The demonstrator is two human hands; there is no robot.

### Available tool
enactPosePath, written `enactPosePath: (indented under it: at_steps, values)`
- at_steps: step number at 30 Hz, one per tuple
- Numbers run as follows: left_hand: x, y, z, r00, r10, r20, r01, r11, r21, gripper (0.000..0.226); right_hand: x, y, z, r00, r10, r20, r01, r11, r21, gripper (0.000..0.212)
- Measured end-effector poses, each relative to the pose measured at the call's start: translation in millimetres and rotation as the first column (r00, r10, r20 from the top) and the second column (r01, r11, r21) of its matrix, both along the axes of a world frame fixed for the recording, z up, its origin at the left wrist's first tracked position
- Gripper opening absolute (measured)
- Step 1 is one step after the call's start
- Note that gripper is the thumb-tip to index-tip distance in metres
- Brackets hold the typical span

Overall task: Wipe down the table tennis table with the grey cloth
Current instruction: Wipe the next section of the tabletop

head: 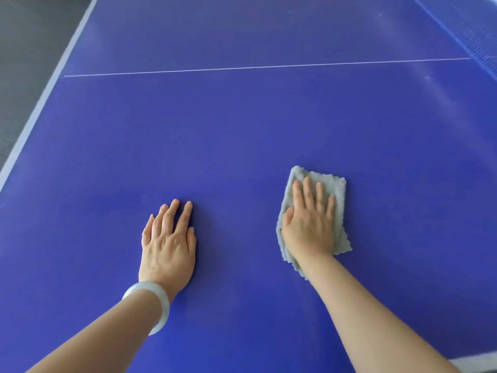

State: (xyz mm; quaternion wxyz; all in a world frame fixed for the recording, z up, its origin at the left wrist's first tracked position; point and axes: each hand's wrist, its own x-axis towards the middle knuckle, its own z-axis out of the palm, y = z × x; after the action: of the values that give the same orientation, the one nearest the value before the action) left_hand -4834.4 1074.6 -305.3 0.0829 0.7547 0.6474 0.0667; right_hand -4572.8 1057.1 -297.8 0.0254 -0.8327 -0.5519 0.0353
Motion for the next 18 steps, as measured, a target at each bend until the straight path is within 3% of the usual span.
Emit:
enactPosePath:
  at_steps: [3,5,8,11,14,16,18]
  values:
    - [5.3,0.2,1.3,0.999,0.031,-0.008,-0.031,1.0,0.003,0.055,-21.9,-37.3,-1.5,0.905,0.42,-0.073,-0.418,0.908,0.042,0.06]
    - [10.4,-1.0,2.5,0.998,0.065,0.006,-0.065,0.998,0.009,0.049,11.1,-46.6,-0.1,0.844,0.527,-0.104,-0.525,0.85,0.046,0.057]
    - [18.1,-3.2,3.1,0.994,0.109,0.025,-0.11,0.994,0.004,0.049,97.3,-34.4,0.7,0.921,0.386,-0.041,-0.386,0.922,0.017,0.059]
    - [20.3,-3.9,1.8,0.994,0.11,0.017,-0.111,0.994,0.016,0.049,174.2,-6.6,7.0,0.998,0.065,0.012,-0.065,0.997,-0.042,0.058]
    - [27.5,-3.4,2.7,0.991,0.128,0.029,-0.129,0.991,0.034,0.047,160.3,14.7,9.7,0.975,-0.222,-0.019,0.221,0.974,-0.042,0.059]
    - [47.2,0.8,5.6,0.994,0.09,0.063,-0.093,0.995,0.044,0.043,107.8,8.7,2.0,0.993,-0.109,-0.036,0.109,0.994,0.009,0.061]
    - [79.1,10.1,9.5,0.996,-0.014,0.087,0.01,0.999,0.046,0.049,58.8,-15.4,-3.6,0.968,0.245,-0.051,-0.242,0.969,0.052,0.061]
